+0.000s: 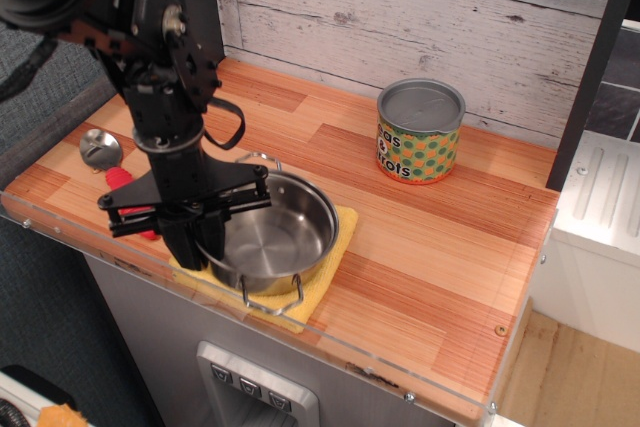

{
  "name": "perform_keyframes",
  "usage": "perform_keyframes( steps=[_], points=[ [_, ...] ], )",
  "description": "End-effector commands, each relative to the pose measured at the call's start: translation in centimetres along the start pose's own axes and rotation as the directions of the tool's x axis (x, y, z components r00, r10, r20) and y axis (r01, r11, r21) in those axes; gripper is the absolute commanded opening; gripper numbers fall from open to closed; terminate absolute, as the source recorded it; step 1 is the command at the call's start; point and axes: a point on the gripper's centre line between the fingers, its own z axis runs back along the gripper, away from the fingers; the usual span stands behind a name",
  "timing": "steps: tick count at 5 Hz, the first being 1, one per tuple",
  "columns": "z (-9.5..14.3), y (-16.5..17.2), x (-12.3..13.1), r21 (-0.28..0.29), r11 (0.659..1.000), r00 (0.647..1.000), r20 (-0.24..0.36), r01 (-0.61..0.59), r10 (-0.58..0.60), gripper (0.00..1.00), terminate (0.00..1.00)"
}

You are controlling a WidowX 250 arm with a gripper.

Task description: Place the silver pot on the yellow napkin

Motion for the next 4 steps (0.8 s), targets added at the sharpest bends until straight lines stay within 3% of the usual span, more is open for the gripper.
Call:
perform_keyframes(
  steps=[1, 2, 3, 4],
  points=[
    [2.4, -0.1, 0.3, 0.003, 1.000, 0.999, 0.051, -0.003, 0.002, 1.00, 0.00],
    [4.1, -0.7, 0.9, -0.001, 1.000, 0.995, 0.096, 0.011, -0.011, 1.00, 0.00],
    [6.1, -2.3, 1.6, 0.032, 0.996, 0.986, 0.141, 0.083, -0.087, 1.00, 0.00],
    [7.7, -3.6, 2.1, 0.030, 0.991, 0.981, 0.145, 0.129, -0.132, 1.00, 0.00]
  ],
)
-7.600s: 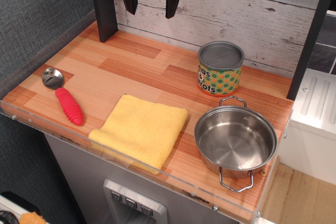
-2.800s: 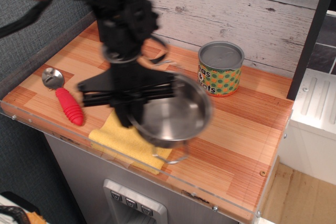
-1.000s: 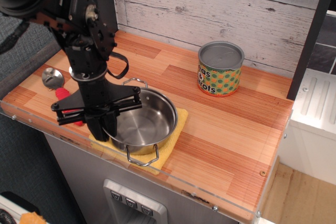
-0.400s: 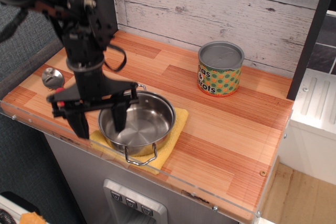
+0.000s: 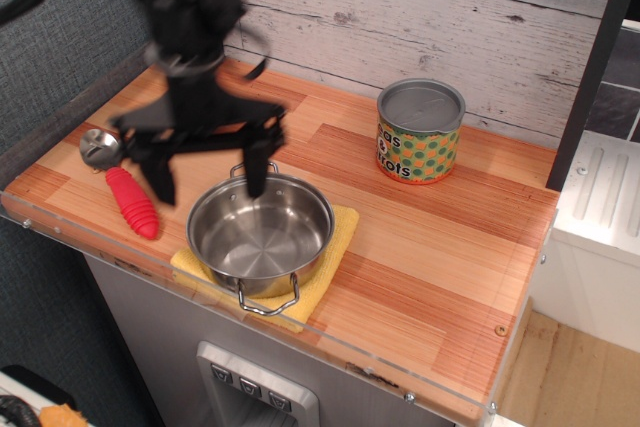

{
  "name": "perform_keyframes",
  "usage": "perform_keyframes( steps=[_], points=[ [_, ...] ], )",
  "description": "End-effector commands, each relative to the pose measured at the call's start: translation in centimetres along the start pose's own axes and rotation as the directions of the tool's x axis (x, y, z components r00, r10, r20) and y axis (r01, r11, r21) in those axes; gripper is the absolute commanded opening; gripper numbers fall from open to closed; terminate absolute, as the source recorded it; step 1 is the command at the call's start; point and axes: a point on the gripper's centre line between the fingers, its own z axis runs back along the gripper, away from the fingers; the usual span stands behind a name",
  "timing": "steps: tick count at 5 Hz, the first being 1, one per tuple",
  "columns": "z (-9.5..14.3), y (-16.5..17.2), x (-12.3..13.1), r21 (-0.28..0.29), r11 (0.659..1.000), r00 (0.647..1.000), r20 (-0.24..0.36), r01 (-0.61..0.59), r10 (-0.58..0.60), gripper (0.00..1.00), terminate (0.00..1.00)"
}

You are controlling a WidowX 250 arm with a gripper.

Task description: Place the silver pot on the yellow napkin

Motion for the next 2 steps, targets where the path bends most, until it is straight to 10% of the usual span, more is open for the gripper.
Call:
perform_keyframes(
  steps=[1, 2],
  points=[
    [4.2, -1.5, 1.8, 0.027, 0.998, 0.998, 0.028, 0.052, -0.053, 1.00, 0.00],
    [5.1, -1.9, 3.2, 0.017, 0.996, 0.994, 0.065, 0.088, -0.088, 1.00, 0.00]
  ],
)
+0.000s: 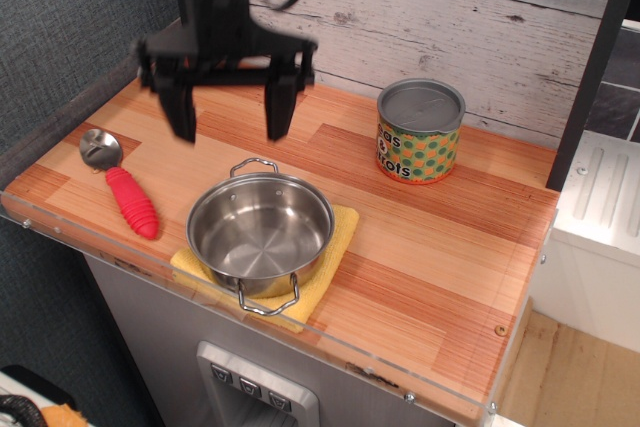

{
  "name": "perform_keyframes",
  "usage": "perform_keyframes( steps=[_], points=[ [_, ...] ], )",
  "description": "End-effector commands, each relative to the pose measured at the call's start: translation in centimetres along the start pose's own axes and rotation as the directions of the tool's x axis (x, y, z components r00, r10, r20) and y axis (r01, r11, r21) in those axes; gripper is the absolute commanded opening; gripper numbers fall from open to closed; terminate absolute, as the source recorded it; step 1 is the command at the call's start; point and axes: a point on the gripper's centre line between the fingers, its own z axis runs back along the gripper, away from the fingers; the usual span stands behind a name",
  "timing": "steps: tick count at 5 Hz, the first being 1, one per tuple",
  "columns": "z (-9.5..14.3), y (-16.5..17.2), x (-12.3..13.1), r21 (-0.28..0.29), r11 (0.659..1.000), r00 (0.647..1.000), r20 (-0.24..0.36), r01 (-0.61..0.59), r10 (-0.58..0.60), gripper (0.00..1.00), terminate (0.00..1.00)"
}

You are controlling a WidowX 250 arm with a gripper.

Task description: Place the silver pot on the yellow napkin

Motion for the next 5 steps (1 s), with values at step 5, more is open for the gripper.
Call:
perform_keyframes(
  steps=[5],
  points=[
    [3.7, -3.1, 6.6, -0.046, 0.992, 0.976, 0.190, 0.116, -0.106, 1.00, 0.00]
  ],
)
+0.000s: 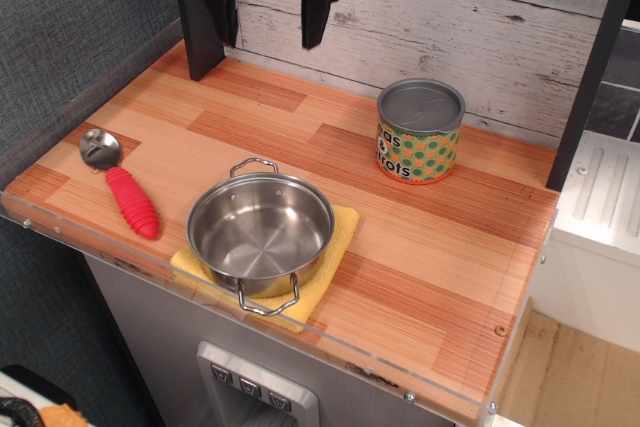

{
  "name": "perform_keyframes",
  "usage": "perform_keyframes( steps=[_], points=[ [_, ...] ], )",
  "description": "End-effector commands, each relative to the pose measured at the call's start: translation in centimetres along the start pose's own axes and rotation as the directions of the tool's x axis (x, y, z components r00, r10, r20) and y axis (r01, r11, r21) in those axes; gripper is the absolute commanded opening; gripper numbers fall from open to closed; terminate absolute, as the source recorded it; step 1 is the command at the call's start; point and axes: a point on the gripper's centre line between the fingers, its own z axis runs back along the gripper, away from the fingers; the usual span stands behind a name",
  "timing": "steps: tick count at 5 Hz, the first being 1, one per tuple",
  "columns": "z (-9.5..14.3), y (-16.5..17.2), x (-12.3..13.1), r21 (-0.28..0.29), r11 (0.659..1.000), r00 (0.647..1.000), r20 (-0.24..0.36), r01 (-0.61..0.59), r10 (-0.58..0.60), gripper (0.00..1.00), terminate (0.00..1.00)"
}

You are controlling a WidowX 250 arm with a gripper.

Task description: Place the silver pot on the yellow napkin

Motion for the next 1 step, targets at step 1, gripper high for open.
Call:
perform_keyframes(
  steps=[1],
  points=[
    [1.66, -0.22, 0.01, -0.014, 1.000, 0.999, 0.043, 0.003, -0.002, 1.00, 1.00]
  ],
)
